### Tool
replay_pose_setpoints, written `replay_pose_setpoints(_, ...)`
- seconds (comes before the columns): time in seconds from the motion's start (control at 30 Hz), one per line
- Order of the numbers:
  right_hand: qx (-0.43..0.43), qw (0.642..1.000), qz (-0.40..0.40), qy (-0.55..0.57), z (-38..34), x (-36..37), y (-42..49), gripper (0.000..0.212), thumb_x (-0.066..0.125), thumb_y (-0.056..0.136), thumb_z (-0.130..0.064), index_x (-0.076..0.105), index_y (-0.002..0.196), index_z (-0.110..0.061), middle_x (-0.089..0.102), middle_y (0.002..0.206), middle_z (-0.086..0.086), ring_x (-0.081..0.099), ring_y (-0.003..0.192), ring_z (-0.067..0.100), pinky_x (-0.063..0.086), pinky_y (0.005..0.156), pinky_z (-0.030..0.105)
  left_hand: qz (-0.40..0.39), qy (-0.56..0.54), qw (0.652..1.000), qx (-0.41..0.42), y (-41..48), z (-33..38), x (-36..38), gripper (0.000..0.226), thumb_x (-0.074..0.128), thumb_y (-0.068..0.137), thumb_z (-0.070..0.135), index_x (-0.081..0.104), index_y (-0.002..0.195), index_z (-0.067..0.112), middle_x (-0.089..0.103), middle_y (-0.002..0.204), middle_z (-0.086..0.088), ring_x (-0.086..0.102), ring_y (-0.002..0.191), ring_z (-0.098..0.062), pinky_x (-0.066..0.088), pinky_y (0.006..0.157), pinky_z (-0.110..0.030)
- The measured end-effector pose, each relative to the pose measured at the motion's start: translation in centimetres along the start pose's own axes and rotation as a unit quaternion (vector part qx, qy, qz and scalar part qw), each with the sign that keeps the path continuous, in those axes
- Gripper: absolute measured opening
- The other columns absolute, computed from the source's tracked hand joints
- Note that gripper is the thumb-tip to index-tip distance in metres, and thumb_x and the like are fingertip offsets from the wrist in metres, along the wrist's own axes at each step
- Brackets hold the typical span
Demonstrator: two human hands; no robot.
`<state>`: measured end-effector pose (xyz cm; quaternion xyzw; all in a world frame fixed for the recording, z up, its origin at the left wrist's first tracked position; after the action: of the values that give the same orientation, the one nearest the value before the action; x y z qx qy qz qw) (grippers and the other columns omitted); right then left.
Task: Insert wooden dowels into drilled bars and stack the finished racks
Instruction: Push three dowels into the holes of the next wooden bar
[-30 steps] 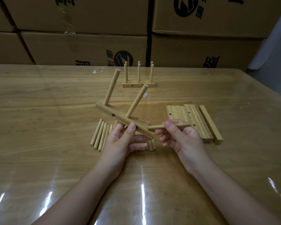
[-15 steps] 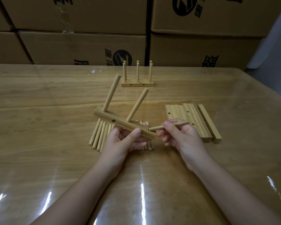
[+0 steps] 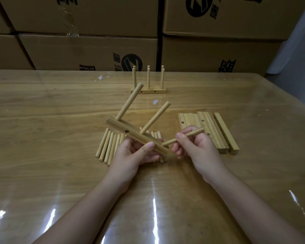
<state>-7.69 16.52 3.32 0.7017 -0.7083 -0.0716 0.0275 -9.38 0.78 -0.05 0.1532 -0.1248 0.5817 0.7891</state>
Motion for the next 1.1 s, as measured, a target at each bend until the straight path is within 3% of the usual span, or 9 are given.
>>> replay_pose_setpoints(0.67,-0.021,0.994,-0.008,-0.110,-0.01,0.54,-0.32,0.012,0.053,0.092,-0.015,0.056,0.082,-0.010,0.064,0.061,-0.001,0.060,0.056,0.010,0.050,0.057,0.019,-0.014,0.037,0.999,-0.017,-0.26,-0.16,0.49,0.035,0.063,0.076,0.013,0.054,0.108,0.003,0.073,0.099,-0.015,0.071,0.091,-0.029,0.057,0.068,-0.025)
replay_pose_setpoints(0.9,0.004,0.996,0.011,-0.088,0.41,0.24,-0.30,0.014,0.055,0.091,-0.024,0.059,0.086,-0.011,0.064,0.058,-0.002,0.058,0.052,0.007,0.048,0.053,0.017,-0.022,0.060,0.998,-0.012,-0.36,-0.13,0.62,0.033,0.063,0.076,0.016,0.055,0.107,0.005,0.074,0.096,-0.012,0.072,0.084,-0.024,0.056,0.064,-0.023)
replay_pose_setpoints(1.03,-0.016,0.998,0.020,-0.052,0.08,0.33,-0.37,0.014,0.054,0.089,-0.027,0.060,0.089,-0.015,0.064,0.060,-0.005,0.059,0.054,0.004,0.048,0.053,0.016,-0.021,0.083,0.996,-0.005,-0.28,0.16,0.64,0.034,0.064,0.078,0.026,0.058,0.106,0.009,0.074,0.087,-0.013,0.072,0.074,-0.023,0.056,0.060,-0.023)
replay_pose_setpoints(1.1,-0.018,0.999,0.034,-0.016,-0.18,-0.21,-0.23,0.023,0.056,0.084,-0.037,0.060,0.092,-0.016,0.063,0.061,-0.007,0.058,0.056,0.003,0.047,0.053,0.014,-0.017,0.073,0.997,-0.010,-0.19,0.18,0.55,0.034,0.067,0.079,0.035,0.060,0.101,0.010,0.073,0.082,-0.014,0.071,0.072,-0.023,0.056,0.059,-0.023)
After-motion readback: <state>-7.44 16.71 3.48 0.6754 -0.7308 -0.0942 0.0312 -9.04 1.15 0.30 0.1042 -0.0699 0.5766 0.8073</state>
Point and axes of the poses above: each hand's wrist, its own y-axis towards the middle knuckle, its own x-axis out of the palm, z = x × y, the point moved 7 cm from there along y, towards the middle knuckle
